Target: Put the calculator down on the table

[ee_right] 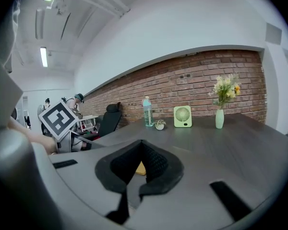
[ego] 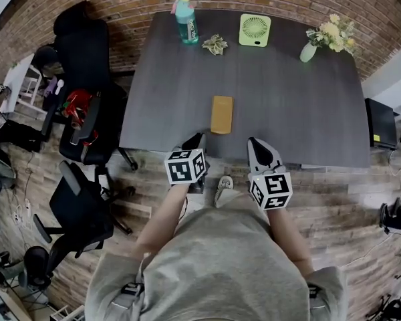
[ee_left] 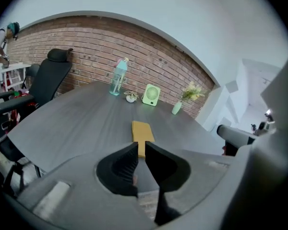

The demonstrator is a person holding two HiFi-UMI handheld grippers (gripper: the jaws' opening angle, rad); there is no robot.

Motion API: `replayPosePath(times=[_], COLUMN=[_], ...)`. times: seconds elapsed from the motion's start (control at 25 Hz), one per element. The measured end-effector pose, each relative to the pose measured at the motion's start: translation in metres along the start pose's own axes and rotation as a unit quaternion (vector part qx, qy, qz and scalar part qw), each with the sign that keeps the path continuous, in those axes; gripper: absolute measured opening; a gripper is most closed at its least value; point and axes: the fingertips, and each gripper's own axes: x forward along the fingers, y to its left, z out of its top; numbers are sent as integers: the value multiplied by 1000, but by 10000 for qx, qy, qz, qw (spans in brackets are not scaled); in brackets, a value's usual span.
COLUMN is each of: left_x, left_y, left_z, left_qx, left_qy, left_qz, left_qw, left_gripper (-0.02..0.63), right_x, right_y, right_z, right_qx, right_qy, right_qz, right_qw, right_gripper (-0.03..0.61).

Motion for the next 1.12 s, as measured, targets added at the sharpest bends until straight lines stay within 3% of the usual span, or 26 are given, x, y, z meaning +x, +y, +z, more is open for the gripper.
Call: replayPosePath(times=[0.4, 1.12], left_x=[-87, -222], left_y=[9, 2], left_z=[-31, -120], left_qx=[64, 303], left_qy=[-392, -601], left_qz=[85, -140], left_qw=[9992, 9976], left_gripper=[29, 21], right_x=[-54, -176], right_y=[62, 154], right_z=[-16, -57], right_qx=[-29, 4], right_qy=[-138, -339], right_qz=[0, -218], right_qw=[9999, 9992], right_gripper=[2, 2])
